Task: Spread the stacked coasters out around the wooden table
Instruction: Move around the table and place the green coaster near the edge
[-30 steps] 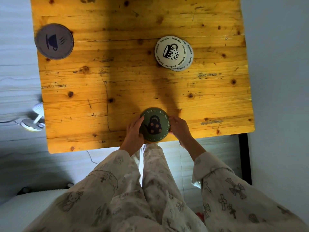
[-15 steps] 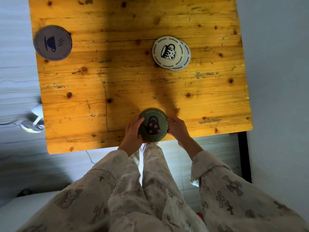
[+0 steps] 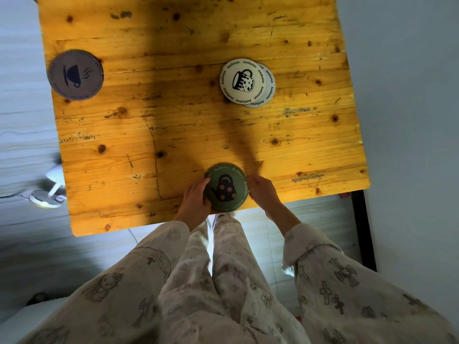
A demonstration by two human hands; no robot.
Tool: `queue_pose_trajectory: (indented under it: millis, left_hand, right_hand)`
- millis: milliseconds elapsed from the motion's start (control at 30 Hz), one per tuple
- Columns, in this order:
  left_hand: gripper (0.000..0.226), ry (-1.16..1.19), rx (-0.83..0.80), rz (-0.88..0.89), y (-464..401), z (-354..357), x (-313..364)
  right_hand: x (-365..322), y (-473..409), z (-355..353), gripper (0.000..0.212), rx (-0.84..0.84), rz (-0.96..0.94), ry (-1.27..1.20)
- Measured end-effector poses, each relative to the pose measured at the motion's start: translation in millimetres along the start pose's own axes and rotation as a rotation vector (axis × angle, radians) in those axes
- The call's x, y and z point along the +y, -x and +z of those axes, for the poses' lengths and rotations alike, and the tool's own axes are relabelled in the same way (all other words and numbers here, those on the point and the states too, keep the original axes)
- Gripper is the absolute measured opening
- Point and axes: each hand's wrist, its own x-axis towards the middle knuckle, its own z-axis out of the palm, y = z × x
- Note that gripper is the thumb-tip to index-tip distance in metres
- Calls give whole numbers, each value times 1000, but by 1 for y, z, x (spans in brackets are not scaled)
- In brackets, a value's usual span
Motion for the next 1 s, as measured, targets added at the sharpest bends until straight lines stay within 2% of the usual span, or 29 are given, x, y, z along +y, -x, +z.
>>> queue_pose_trajectory:
  millis: [133,233,333,500,600,733,1000]
  left_hand:
    - [48,-119,-67,30,-8,-14,6]
    - [47,-225,-53,117,-16,-27,19]
    - [47,-340,-56,240,-24,-33,40]
    - [47,-406,-122,344,-21,-15,89]
    - [47,-432,-169,403,-10,11,116]
    - [45,-440,-153,497,7,60,149]
    - [40,-395,-59,542,35,194,217]
  right_hand:
    - [7,4,-9,38,25,-6,-22]
    - [14,10,-24,25,46,-13,-75]
    - [27,20,-49,33,106,-9,-127]
    - [57,49,-101,32,208,24,-284]
    - [79,61,-131,31,267,16,-417]
    - [114,72,-173,30,336,-7,-553]
    - [198,84,-278,28,380,-44,-552]
